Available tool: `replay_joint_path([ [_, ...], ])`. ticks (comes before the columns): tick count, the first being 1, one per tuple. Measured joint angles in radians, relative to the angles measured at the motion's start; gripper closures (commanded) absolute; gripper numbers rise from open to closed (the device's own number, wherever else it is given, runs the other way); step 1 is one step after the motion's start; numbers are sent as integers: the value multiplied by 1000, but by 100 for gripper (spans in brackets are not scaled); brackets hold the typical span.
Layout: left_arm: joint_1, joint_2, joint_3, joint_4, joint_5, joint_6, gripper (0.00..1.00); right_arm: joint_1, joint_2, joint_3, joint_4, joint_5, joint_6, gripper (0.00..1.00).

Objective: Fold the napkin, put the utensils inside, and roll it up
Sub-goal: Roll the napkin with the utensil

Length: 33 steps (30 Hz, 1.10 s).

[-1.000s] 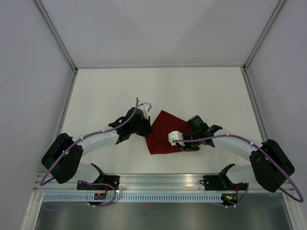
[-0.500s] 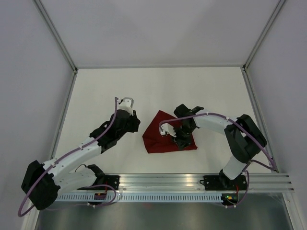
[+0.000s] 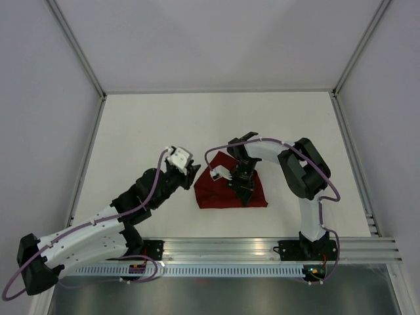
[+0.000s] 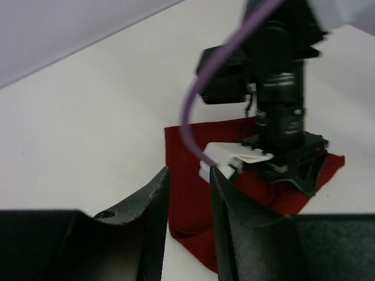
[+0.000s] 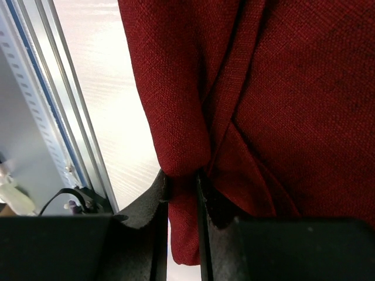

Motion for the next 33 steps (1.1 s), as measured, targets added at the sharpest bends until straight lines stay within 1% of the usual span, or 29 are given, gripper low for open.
replay_joint_path([
  [2, -87, 8, -5, 22, -1, 79, 61, 0, 24, 24, -25, -8, 10, 99],
  [5, -217, 71, -6, 58, -4, 190, 59, 0, 67, 64, -68, -20, 23, 100],
  [8, -330, 188, -7, 78, -8, 279, 58, 0, 98, 89, -96, -35, 36, 100],
  [12, -422, 366, -21, 109, -12, 349, 57, 0, 126, 111, -122, -48, 53, 99],
  [15, -450, 459, -46, 138, -11, 384, 55, 0, 145, 126, -139, -57, 64, 99],
  [20, -455, 580, -56, 208, -13, 443, 54, -2, 178, 156, -174, -66, 72, 99],
  [23, -455, 634, -58, 259, -13, 476, 51, -2, 187, 161, -183, -74, 76, 99],
  [32, -455, 767, -60, 406, -13, 531, 49, -4, 199, 168, -192, -82, 90, 100],
  [33, -455, 782, -60, 418, -13, 533, 45, -4, 200, 169, -193, -82, 93, 100],
])
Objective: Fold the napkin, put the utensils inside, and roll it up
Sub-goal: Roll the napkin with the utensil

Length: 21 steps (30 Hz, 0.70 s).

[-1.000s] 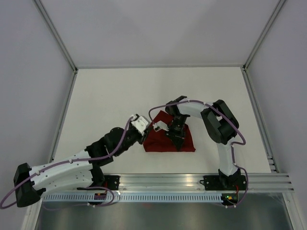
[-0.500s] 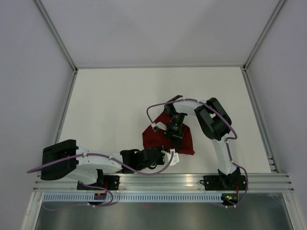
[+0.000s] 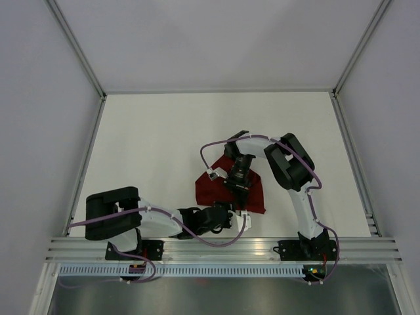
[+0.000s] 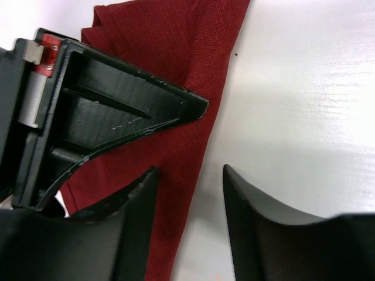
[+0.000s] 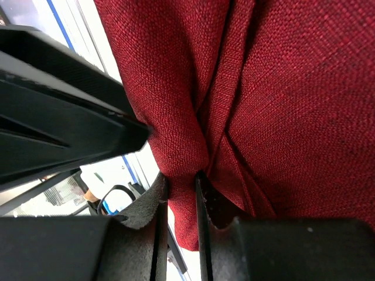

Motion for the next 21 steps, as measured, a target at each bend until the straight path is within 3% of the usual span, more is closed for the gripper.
replay_joint_path([
  [8, 0, 95, 0, 127, -31, 9, 44, -3, 3, 0, 0, -7, 9, 100],
  [10, 0, 114, 1, 160, -44, 9, 49, -4, 3, 0, 0, -9, 11, 99],
  [11, 0, 122, 1, 171, -48, 9, 53, -4, 3, 0, 0, -11, 12, 99],
  [12, 0, 129, 2, 178, -48, 9, 66, -5, 4, 0, 0, -12, 14, 99],
  [14, 2, 139, 2, 186, -54, 11, 83, -9, 5, 0, 1, -15, 18, 99],
  [16, 2, 140, 2, 187, -54, 12, 90, -13, 5, 0, 2, -18, 19, 97],
  [18, 2, 140, 2, 186, -53, 13, 97, -20, 5, 0, 3, -21, 23, 88],
  [21, 4, 140, 2, 187, -51, 12, 98, -31, 3, 0, 6, -30, 24, 70],
])
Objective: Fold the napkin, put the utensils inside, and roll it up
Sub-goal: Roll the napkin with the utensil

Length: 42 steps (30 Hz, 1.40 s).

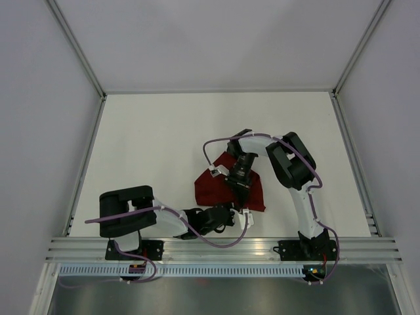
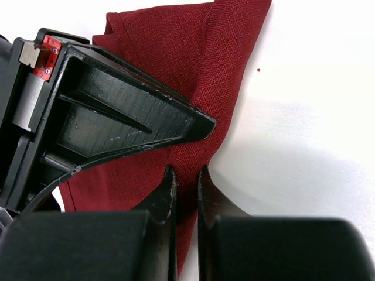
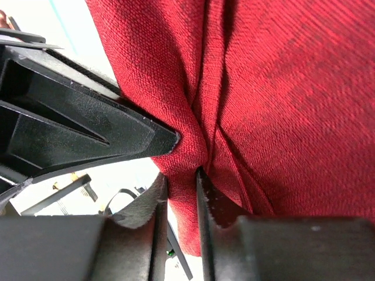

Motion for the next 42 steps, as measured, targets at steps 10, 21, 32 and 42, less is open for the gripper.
replay_joint_path([
  [10, 24, 4, -7, 33, -7, -56, 98, -144, -23, 11, 87, -82, 16, 66],
  [21, 19, 3, -23, 64, 2, -62, 98, -290, -62, 10, 241, -134, 64, 54],
  [32, 19, 3, -29, 75, 9, -63, 98, -396, -182, -23, 432, -95, 117, 34],
  [42, 19, 3, -34, 83, 13, -63, 98, -443, -134, -35, 286, -110, -48, 28],
])
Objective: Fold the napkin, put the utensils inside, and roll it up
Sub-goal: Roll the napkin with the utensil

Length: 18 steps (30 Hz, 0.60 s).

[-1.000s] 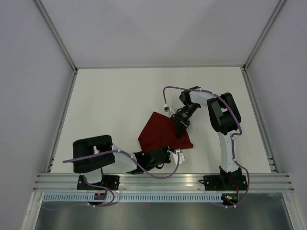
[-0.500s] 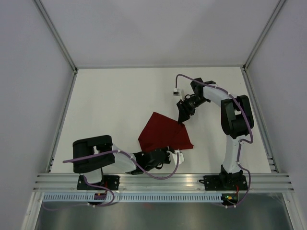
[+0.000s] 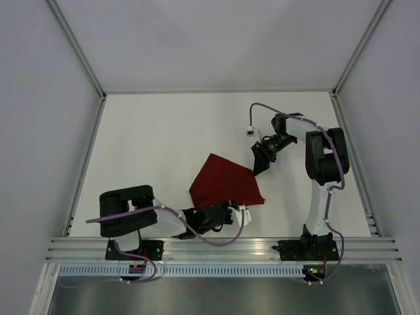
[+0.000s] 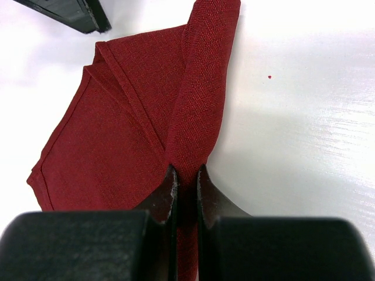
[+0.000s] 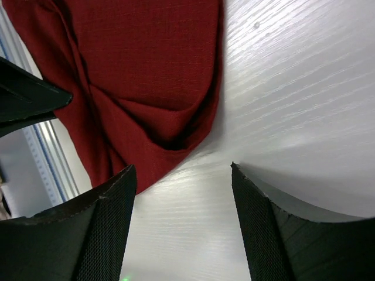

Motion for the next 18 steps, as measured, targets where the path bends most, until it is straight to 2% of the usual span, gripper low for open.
replay_joint_path([
  [9, 0, 0, 0, 0, 6, 0, 98, 34, 13, -23, -31, -56, -2, 29],
  [13, 1, -1, 0, 0, 7, 0, 98, 66, 13, -46, -17, -75, 25, 33],
  [17, 1, -2, 0, 0, 13, 0, 98, 82, 13, -70, 15, -86, 56, 51],
  [18, 1, -2, 0, 0, 14, 0, 98, 84, 13, -77, 29, -83, 65, 60],
])
